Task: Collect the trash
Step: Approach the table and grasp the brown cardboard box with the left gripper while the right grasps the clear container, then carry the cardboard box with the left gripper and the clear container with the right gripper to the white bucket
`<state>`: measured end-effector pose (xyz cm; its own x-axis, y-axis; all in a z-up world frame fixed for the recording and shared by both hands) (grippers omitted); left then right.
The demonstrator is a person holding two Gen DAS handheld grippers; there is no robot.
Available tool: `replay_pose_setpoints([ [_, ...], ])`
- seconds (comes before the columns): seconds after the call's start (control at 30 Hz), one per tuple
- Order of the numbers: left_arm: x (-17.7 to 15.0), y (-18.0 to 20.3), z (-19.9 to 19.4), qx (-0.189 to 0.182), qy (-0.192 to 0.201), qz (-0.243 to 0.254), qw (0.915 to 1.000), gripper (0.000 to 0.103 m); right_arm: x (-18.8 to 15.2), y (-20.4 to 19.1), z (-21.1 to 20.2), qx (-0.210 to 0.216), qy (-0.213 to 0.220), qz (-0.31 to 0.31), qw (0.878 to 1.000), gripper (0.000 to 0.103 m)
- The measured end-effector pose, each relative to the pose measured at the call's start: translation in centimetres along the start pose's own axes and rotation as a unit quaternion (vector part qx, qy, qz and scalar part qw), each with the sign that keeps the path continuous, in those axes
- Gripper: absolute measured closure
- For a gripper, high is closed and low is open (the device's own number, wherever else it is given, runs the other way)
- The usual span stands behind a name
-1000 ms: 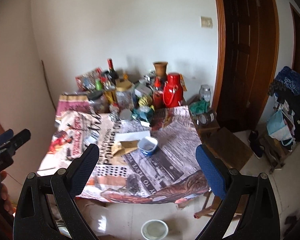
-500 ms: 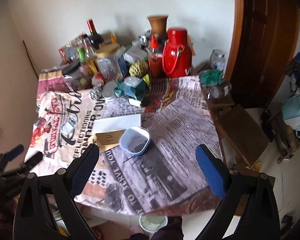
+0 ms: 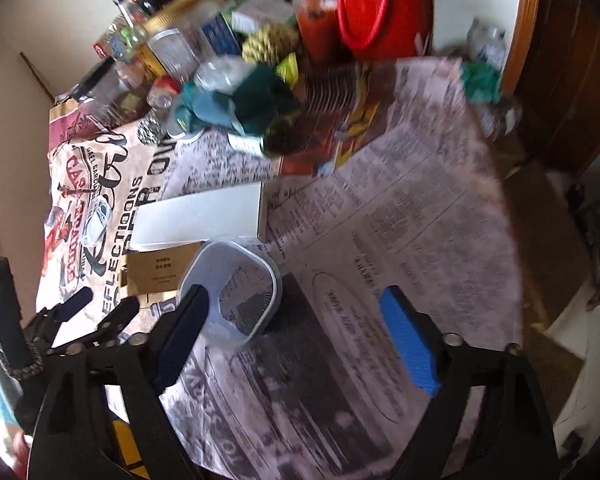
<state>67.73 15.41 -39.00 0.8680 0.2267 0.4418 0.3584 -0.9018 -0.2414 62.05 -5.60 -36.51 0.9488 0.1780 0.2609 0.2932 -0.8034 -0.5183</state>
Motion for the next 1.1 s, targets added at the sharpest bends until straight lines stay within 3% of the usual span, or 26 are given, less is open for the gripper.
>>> replay_pose_setpoints([
  [0.07, 0.2, 0.3, 0.6, 0.003, 0.006, -0.001, 1.0, 0.022, -0.1, 0.5, 0.9, 0.01, -0.009, 0.017, 1.0, 0.045],
  [0.13, 0.5, 0.6, 0.9, 0.0, 0.011, 0.005, 0.9999, 0.027, -0.1, 0.8, 1.5, 0.023, -0.013, 0.031, 0.999, 0.05],
  [0.27, 0.9, 1.1, 1.3, -0.004, 0.017, 0.018, 0.9997, 0.05, -0.1, 0.6, 2.2, 0.026, -0.023, 0.023, 0.999, 0.075],
  [0.33, 1.0, 1.2, 1.6, -0.011, 0.012, 0.02, 0.9997, 0.06, 0.0, 0.5, 2.5, 0.022, -0.028, 0.016, 0.999, 0.081],
  [0.4, 1.1, 1.1, 1.7, -0.01, 0.005, 0.016, 0.9998, 0.062, 0.1, 0.3, 2.5, 0.016, -0.025, 0.008, 1.0, 0.093],
  [0.43, 1.2, 0.9, 1.8, -0.005, 0.003, 0.012, 0.9999, 0.069, 0.1, 0.1, 2.4, 0.01, -0.02, 0.001, 1.0, 0.094],
  [0.73, 0.7, -1.5, 0.0, -0.023, 0.012, -0.01, 0.9996, 0.071, -0.1, -1.9, 0.8, -0.029, 0.016, -0.043, 0.998, 0.095],
  [1.1, -0.2, -6.5, -7.6, -0.067, 0.065, -0.008, 0.9956, 0.071, -2.9, -6.4, -5.7, -0.032, 0.109, -0.021, 0.993, 0.095],
])
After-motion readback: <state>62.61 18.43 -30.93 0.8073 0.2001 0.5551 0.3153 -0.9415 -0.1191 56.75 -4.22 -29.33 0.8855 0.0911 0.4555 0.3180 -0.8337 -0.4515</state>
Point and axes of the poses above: each gripper's, at about its wrist camera, not at the fingertips, and z roughly the way its jaws point, y to its right, x to its top, the point moved 6 cm from there along z, roughly the way its jaws point, and after that the axes turned 11 degrees about x, right-handed, at the moved point
